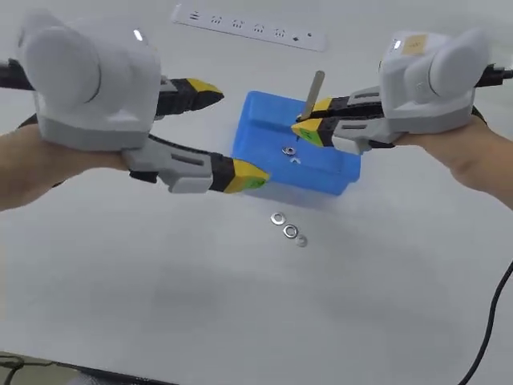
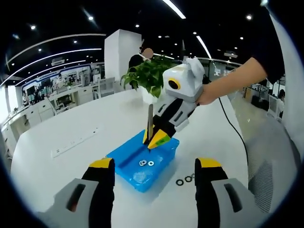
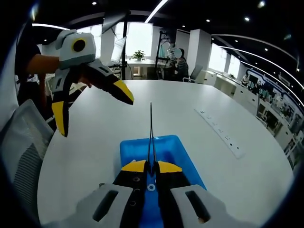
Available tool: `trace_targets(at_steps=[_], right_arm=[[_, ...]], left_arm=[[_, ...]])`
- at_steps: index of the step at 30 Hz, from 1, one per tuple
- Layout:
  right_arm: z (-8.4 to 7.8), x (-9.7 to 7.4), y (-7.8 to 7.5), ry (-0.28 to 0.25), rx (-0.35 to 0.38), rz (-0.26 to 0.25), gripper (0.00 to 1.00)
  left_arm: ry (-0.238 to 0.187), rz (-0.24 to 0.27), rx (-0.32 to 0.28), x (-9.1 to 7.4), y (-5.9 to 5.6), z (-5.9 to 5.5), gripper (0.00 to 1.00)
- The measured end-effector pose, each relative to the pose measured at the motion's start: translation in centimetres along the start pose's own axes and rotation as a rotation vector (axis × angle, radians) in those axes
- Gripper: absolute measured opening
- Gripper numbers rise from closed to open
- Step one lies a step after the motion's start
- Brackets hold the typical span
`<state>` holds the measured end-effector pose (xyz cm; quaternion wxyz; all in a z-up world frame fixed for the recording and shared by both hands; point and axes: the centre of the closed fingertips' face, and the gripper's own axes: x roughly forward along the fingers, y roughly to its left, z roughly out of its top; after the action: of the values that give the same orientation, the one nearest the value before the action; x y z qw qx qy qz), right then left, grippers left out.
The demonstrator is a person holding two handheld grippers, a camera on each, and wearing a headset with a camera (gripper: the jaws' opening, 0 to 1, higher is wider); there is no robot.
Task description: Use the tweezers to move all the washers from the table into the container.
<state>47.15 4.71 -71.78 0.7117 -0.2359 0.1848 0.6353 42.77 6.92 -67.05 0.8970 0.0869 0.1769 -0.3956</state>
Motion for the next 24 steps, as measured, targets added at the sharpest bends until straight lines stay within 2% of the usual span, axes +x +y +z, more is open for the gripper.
trace_targets(at_steps=[3, 6, 9, 13, 14, 17, 20, 24], right_arm=[[0.0, -0.1, 0.1, 0.002, -0.006, 0.006, 0.07], [0.0, -0.1, 0.2, 0.005, -0.020, 0.014, 0.08], [-0.2, 0.0, 0.3, 0.015, -0.037, 0.018, 0.08], [-0.3, 0.2, 0.5, 0.020, -0.055, 0.033, 0.08], [-0.4, 0.2, 0.6, 0.022, -0.061, 0.035, 0.08], [-0.4, 0.2, 0.7, 0.024, -0.070, 0.042, 0.08], [-0.4, 0.2, 0.7, 0.030, -0.083, 0.046, 0.08], [-0.6, 0.3, 0.9, 0.039, -0.095, 0.057, 0.08]], left_arm=[[-0.015, -0.015, 0.021, 1.0, 0.4, 1.1, 0.69], [-0.010, -0.041, 0.065, 2.3, 0.7, 2.1, 0.64], [-0.020, -0.069, 0.085, 3.3, 0.7, 3.0, 0.60], [-0.028, -0.132, 0.109, 4.2, 0.1, 3.8, 0.42], [-0.026, -0.154, 0.109, 4.3, -0.2, 3.9, 0.37], [-0.009, -0.217, 0.128, 4.6, -1.0, 3.9, 0.32], [0.005, -0.235, 0.150, 4.7, -1.0, 3.7, 0.26], [0.016, -0.240, 0.168, 4.6, -0.7, 3.5, 0.25]])
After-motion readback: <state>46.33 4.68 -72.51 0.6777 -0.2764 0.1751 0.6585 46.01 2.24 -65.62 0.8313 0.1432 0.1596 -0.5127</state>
